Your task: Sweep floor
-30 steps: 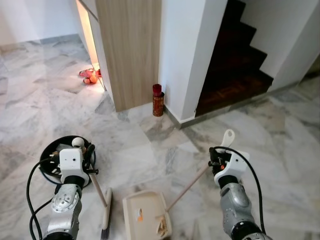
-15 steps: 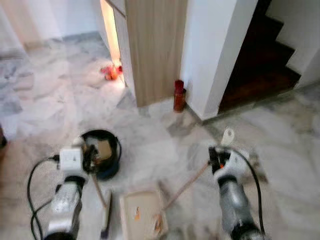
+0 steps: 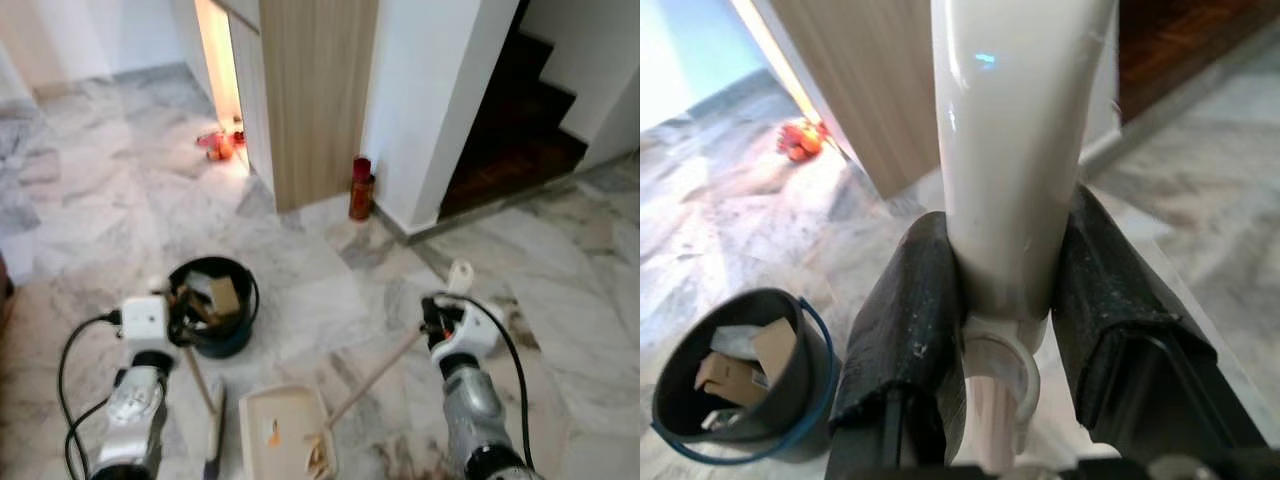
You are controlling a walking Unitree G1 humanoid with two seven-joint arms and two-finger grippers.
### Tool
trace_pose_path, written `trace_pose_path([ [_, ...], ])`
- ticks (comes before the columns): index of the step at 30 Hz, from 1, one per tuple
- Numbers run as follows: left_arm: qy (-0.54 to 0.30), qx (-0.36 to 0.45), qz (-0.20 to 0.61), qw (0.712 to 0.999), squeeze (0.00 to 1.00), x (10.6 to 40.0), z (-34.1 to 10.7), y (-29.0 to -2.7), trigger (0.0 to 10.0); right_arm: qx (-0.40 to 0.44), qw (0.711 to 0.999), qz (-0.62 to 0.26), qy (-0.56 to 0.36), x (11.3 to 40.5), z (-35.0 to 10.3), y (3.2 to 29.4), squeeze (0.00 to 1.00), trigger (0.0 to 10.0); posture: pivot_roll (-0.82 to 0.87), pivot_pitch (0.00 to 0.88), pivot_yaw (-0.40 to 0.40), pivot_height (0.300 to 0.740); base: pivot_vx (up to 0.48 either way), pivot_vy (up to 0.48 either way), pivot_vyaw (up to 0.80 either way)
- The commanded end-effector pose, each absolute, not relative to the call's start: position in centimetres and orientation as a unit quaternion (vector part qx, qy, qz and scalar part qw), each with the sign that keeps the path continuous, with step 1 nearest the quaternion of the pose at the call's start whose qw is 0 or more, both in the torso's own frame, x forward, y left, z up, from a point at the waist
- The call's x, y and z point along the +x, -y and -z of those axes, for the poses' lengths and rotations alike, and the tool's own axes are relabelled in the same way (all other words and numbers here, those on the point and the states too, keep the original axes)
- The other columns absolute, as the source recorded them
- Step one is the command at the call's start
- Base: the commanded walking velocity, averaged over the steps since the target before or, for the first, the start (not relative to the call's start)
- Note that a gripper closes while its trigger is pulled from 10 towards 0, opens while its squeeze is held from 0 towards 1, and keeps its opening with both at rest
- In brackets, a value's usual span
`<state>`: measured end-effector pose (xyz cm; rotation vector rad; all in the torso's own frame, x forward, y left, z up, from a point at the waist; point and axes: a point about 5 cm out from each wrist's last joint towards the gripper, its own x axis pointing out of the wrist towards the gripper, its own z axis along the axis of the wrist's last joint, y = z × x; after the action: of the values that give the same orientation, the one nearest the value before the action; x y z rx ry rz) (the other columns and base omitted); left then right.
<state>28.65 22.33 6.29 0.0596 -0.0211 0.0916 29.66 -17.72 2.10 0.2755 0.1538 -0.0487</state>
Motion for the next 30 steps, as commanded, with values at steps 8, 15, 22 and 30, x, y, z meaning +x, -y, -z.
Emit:
trace_pose_path([
  [8,0.024,0.033,-0.045,0.998,0.00,28.89,-6.79,-22.43,10.0,0.133,0.990,0.015,-0.053,30.71,-3.37,17.52,0.00,10.0,0.02,0.000,-0.041,0.740,0.000,0.324,0.00],
  [15,0.024,0.033,-0.044,0.998,0.00,28.94,-6.80,-22.40,10.0,0.132,0.990,0.016,-0.054,30.76,-3.39,17.55,0.00,10.0,0.02,0.000,-0.041,0.740,0.000,0.324,0.00],
  [22,0.024,0.034,-0.043,0.998,0.00,28.95,-6.82,-22.34,10.0,0.133,0.990,0.017,-0.049,30.77,-3.52,17.63,0.00,10.0,0.01,0.000,-0.039,0.740,0.000,0.322,0.00],
  [30,0.024,0.033,-0.044,0.998,0.00,28.97,-6.84,-22.37,10.0,0.132,0.990,0.018,-0.047,30.84,-3.63,17.68,0.00,10.0,0.02,0.000,-0.041,0.740,0.000,0.324,0.00],
])
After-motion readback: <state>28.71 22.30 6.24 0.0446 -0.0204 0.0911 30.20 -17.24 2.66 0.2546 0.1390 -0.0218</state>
